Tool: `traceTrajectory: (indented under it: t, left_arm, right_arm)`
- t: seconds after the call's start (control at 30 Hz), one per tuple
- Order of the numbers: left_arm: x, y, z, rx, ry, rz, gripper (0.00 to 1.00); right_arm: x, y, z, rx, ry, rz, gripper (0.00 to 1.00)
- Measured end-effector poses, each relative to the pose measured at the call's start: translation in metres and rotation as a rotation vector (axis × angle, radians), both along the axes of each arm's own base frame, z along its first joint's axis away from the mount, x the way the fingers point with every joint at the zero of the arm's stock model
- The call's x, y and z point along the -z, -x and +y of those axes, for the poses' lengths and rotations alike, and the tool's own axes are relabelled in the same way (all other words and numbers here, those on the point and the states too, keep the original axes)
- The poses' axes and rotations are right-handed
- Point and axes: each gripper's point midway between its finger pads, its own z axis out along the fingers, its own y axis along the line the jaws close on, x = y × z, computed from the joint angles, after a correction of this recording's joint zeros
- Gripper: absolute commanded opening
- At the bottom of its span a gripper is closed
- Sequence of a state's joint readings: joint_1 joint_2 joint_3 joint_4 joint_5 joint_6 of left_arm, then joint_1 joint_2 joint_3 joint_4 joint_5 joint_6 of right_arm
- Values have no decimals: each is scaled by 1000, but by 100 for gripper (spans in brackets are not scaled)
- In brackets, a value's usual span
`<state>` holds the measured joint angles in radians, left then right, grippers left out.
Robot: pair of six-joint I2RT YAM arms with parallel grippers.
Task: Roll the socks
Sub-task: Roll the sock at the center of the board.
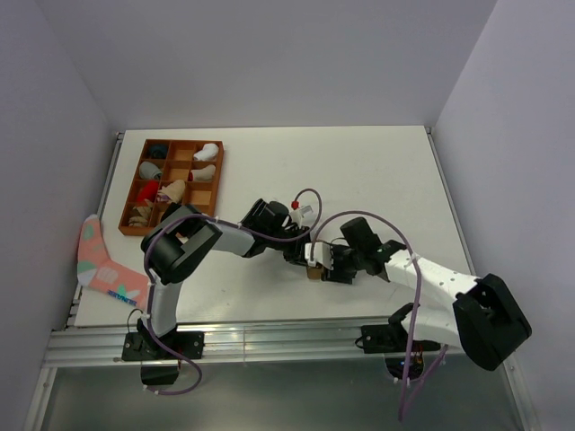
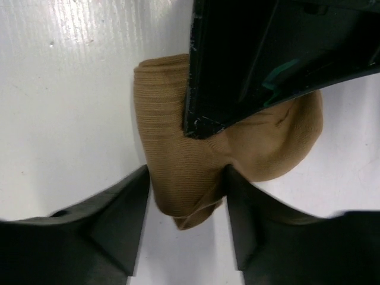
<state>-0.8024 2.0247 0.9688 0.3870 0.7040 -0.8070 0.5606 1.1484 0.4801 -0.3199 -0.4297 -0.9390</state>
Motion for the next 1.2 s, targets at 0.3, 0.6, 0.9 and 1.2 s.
traceTrajectory:
  t: [0.3, 0.6, 0.9, 1.2]
  left_arm:
    - [0, -1, 6, -19, 4, 20, 11]
    - [-6, -14, 25, -202, -27, -114, 21]
    - [-13, -27, 53, -401, -27, -273, 31]
    - [-3, -20, 83, -485, -82, -402, 34]
  right_arm:
    - [1, -7, 8, 27, 61, 167, 23]
    - [1, -13, 21, 58, 39, 350, 20]
    - [0, -16, 29, 78, 4, 494, 20]
    - [-1, -17, 26, 114, 45, 640, 20]
